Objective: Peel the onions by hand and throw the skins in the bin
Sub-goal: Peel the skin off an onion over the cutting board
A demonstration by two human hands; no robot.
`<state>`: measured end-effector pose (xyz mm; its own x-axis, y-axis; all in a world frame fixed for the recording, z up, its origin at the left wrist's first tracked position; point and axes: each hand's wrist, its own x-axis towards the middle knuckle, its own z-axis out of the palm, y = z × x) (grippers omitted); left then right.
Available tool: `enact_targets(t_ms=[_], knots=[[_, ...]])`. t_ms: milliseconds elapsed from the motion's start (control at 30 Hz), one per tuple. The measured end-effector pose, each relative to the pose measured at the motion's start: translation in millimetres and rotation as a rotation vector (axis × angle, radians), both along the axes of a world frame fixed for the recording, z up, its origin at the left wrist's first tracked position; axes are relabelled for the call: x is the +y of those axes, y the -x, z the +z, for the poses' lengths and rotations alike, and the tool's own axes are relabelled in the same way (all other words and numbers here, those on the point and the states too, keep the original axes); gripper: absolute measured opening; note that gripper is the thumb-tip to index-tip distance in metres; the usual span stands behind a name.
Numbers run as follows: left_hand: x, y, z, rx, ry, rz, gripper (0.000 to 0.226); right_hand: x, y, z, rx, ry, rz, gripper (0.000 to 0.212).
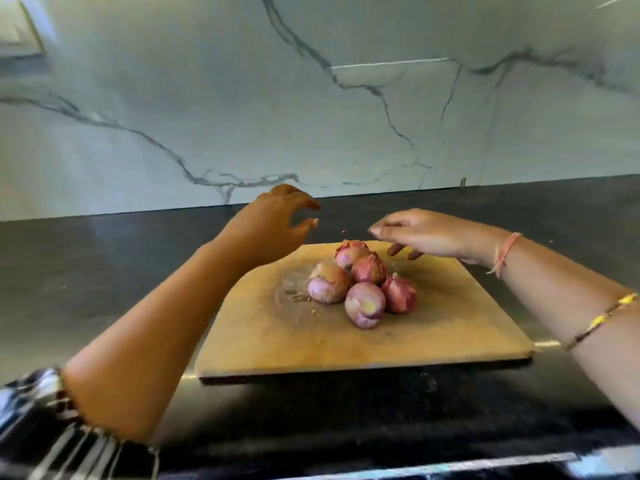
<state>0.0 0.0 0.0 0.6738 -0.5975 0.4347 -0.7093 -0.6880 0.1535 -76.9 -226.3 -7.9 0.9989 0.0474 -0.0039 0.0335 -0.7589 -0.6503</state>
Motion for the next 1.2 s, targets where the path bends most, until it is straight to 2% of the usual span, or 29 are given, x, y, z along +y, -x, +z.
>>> enact_targets(t_ms=[267, 433, 533, 633, 733, 833, 1033, 1100, 1200], knots=[[-26, 3, -15, 0.239, 0.25, 0.083, 0.027, 18, -8, -3, -0.007, -0.02, -0.022, 0.037], [-29, 2, -27, 0.518, 0.437, -0.063, 0.022, 20, -27, -10, 0.053, -0.002, 0.05, 0.039], [-19, 0, -26, 0.485, 0.457, -0.073, 0.024, 19, -34, -18, 0.033, -0.024, 0.113, 0.036], [-16, -3, -23, 0.566, 0.66, -0.096, 0.023, 21, -38, -17, 0.028, -0.002, 0.144, 0.033], [-24, -3, -26, 0.53, 0.568, -0.089, 0.023, 27, -42, -19, 0.011, 0.027, 0.147, 0.028], [-31, -3, -28, 0.555, 0.467, -0.102, 0.027, 28, -43, -24, -0.015, -0.042, 0.121, 0.024], [-34, -9, -26, 0.803, 0.538, -0.169, 0.042, 23, -44, -28, -0.066, -0.334, 0.084, 0.037], [-34, -9, -28, 0.801, 0.593, -0.185, 0.044, 26, -45, -31, -0.1, -0.382, 0.095, 0.04], [-34, -7, -33, 0.681, 0.593, -0.152, 0.047, 32, -44, -34, -0.17, -0.335, 0.099, 0.043]])
